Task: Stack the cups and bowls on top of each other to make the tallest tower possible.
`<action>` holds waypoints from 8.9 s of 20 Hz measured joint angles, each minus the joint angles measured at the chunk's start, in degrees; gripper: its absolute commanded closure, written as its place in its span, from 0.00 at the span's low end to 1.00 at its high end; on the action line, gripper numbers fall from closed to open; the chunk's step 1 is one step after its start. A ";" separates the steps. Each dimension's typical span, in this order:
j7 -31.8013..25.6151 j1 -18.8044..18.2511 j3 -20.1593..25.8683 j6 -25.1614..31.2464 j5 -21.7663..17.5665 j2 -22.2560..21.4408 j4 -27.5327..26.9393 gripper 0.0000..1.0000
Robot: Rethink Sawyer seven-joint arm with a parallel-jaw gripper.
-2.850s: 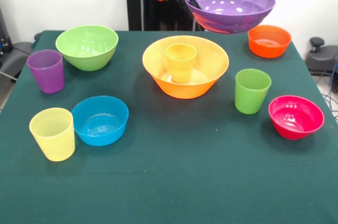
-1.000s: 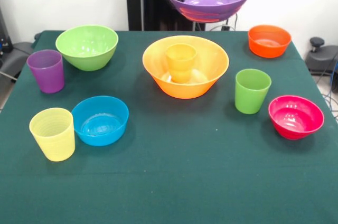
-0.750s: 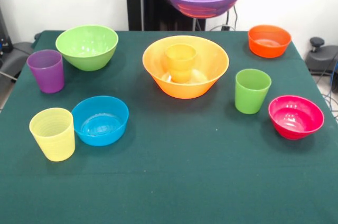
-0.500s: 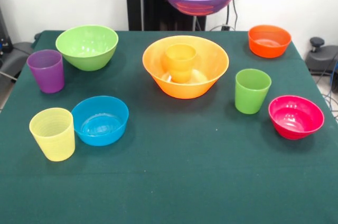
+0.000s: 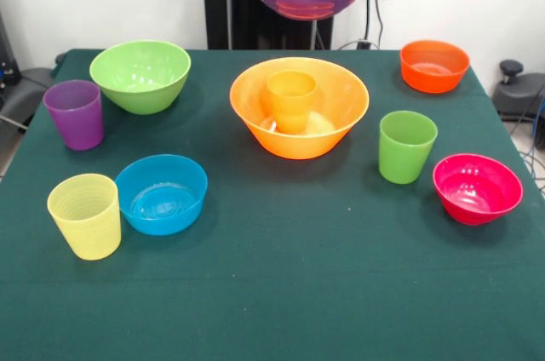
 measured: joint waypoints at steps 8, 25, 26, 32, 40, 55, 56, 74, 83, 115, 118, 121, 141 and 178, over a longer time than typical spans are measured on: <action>0.00 -0.53 0.88 1.03 0.00 -0.06 0.01 1.00; 0.00 2.62 1.43 0.56 -7.23 0.68 -2.05 1.00; 0.00 2.89 1.43 0.34 -7.74 0.94 -2.35 1.00; 0.00 3.39 1.42 -1.37 -10.69 3.47 -4.12 1.00; -0.01 1.44 1.42 -1.47 -11.08 5.82 -4.27 1.00; -0.61 2.41 0.82 1.98 -11.43 7.39 -9.54 1.00; -0.61 2.71 0.70 1.98 -11.46 7.51 -9.98 1.00; -0.61 4.27 -0.79 1.98 -12.33 9.51 -13.10 1.00; -0.61 4.15 -1.06 1.98 -12.89 9.58 -13.09 1.00; -0.61 4.35 -1.99 1.98 -16.05 9.59 -13.10 1.00; -0.61 4.35 -1.99 1.98 -16.17 9.59 -13.10 1.00; -0.61 4.35 -1.99 1.98 -16.30 9.59 -13.10 1.00; -0.61 5.45 -2.61 1.98 -18.92 9.58 -13.11 1.00; -0.61 7.66 -5.93 1.98 -21.06 10.89 -13.13 1.00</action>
